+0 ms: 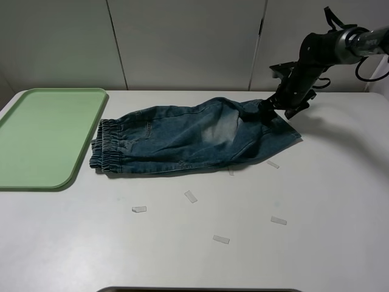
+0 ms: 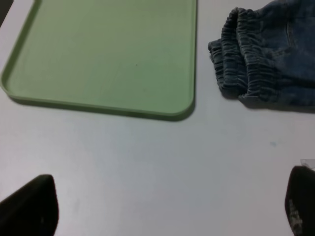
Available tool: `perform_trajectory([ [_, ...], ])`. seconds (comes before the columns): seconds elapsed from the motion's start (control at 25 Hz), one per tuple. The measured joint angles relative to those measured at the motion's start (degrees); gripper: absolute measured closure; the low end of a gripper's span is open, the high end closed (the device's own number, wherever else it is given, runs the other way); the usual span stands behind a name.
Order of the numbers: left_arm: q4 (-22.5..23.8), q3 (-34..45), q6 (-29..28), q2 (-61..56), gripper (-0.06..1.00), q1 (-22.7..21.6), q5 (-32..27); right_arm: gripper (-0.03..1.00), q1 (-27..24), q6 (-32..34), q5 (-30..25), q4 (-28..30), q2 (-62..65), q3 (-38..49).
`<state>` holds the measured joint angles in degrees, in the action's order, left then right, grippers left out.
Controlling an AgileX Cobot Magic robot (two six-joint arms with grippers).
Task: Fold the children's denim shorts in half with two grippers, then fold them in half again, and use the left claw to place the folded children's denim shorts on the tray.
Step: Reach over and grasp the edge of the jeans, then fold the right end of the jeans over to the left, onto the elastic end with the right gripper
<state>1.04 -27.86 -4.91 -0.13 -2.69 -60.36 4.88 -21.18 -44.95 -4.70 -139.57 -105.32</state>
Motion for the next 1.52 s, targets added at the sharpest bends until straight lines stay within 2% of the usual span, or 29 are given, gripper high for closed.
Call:
perform_trajectory([
  [0.12, 0.0, 0.0, 0.0, 0.0, 0.03, 0.0, 0.0, 0.44, 0.0, 0.0, -0.4, -0.96, -0.04, 0.0],
  [0.16, 0.0, 0.0, 0.0, 0.0, 0.03, 0.0, 0.0, 0.44, 0.0, 0.0, -0.4, -0.96, -0.04, 0.0],
  [0.2, 0.0, 0.0, 0.0, 0.0, 0.03, 0.0, 0.0, 0.53, 0.4, 0.0, -0.41, -1.31, -0.11, 0.0],
  [0.4, 0.0, 0.0, 0.0, 0.0, 0.03, 0.0, 0.0, 0.74, 0.64, 0.0, -0.17, -2.22, -0.11, 0.0],
  [0.48, 0.0, 0.0, 0.0, 0.0, 0.03, 0.0, 0.0, 0.78, 0.64, 0.0, 0.11, -2.22, -0.11, -0.05],
  [0.64, 0.0, 0.0, 0.0, 0.0, 0.03, 0.0, 0.0, 0.96, 0.64, 0.0, 0.96, -2.16, -0.18, -0.04],
  [1.16, 0.0, 0.0, 0.0, 0.0, 0.03, 0.0, 0.0, 0.96, 0.64, 0.0, 1.13, 0.11, 0.56, -0.11],
  [1.28, 0.0, 0.0, 0.0, 0.0, 0.03, 0.0, 0.0, 0.96, 0.64, 0.27, -0.72, 4.11, 1.69, 0.26],
  [1.52, 0.0, 0.0, 0.0, 0.0, 0.03, 0.0, 0.0, 0.96, 0.52, 2.41, -3.82, 8.48, 5.48, 0.62],
])
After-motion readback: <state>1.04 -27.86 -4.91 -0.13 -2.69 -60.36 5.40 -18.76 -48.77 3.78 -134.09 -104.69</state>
